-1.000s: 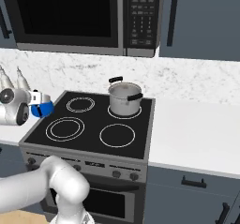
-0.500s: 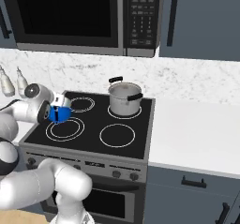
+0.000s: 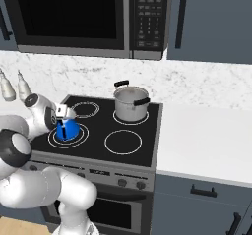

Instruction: Pick the kettle from the counter and place it on a stove burner. Then turn the burner on.

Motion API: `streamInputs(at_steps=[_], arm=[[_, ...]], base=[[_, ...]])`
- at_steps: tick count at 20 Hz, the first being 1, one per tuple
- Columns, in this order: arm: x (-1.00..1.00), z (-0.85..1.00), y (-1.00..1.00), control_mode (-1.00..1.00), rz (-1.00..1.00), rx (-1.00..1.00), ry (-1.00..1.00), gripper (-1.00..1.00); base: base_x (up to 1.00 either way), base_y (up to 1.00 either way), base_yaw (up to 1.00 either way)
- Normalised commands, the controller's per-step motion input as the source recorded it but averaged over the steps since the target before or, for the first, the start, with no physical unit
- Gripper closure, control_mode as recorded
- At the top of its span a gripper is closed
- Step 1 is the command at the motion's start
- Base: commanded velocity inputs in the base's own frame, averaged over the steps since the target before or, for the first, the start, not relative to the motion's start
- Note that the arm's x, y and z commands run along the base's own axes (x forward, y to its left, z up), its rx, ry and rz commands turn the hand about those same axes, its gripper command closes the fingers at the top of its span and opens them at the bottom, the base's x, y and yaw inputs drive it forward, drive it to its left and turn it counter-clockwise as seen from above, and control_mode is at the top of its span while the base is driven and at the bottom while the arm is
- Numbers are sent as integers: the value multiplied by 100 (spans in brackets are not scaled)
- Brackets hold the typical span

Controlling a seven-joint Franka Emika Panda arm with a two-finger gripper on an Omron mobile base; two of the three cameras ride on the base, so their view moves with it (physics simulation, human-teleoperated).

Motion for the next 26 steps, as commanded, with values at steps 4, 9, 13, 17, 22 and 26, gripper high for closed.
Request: streamInputs(at_steps=[4,9,13,17,22,26], arm=[[0,-14,10,-100,0,0,9,100],[0,-1,1,-100,0,0,1,-100],[0,0,0,-100,0,0,0,-100],[0,0,0,-100,0,0,2,-100],[-23,45,9,-100,0,1,-2,-100],[-94,81,42,-100,0,0,-24,-100]], base=[[0,0,0],[0,0,0],[0,0,0],[0,0,0],[0,0,0],[0,0,0]])
